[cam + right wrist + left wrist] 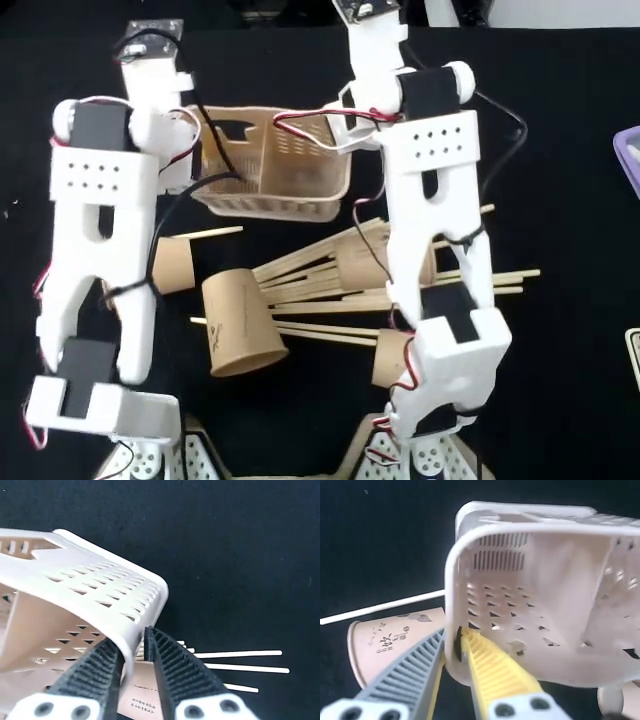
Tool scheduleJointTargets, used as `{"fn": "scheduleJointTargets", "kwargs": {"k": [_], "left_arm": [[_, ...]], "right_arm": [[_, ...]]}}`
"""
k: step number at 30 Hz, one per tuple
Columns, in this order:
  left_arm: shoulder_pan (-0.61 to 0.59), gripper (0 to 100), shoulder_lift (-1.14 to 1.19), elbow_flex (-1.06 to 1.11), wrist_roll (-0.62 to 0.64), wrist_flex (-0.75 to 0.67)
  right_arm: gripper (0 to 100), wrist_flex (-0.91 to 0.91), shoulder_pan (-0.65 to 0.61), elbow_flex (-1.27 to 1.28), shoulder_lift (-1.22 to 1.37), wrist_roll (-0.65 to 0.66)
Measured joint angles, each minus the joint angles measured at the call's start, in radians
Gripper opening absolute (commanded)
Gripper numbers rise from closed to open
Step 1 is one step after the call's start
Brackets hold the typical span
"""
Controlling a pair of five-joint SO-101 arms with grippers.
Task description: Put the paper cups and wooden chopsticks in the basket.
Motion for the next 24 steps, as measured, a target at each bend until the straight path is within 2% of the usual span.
{"fn": "scheduleJointTargets", "kwargs": {"k": [6, 9, 15, 24], "left_arm": [[0.000, 3, 0.124, -0.072, 0.000, 0.000], [0.000, 8, 0.181, -0.123, 0.000, 0.000], [-0.005, 20, 0.282, -0.227, 0.000, 0.002], [-0.014, 21, 0.292, -0.381, 0.000, 0.008]], "right_arm": [[1.1, -0.002, 0.000, -0.002, 0.043, -0.003], [2.5, -0.018, 0.000, -0.003, 0.080, -0.003], [20.8, -0.044, 0.005, -0.040, 0.103, 0.002], [19.1, -0.046, 0.009, -0.184, 0.101, 0.002]]}}
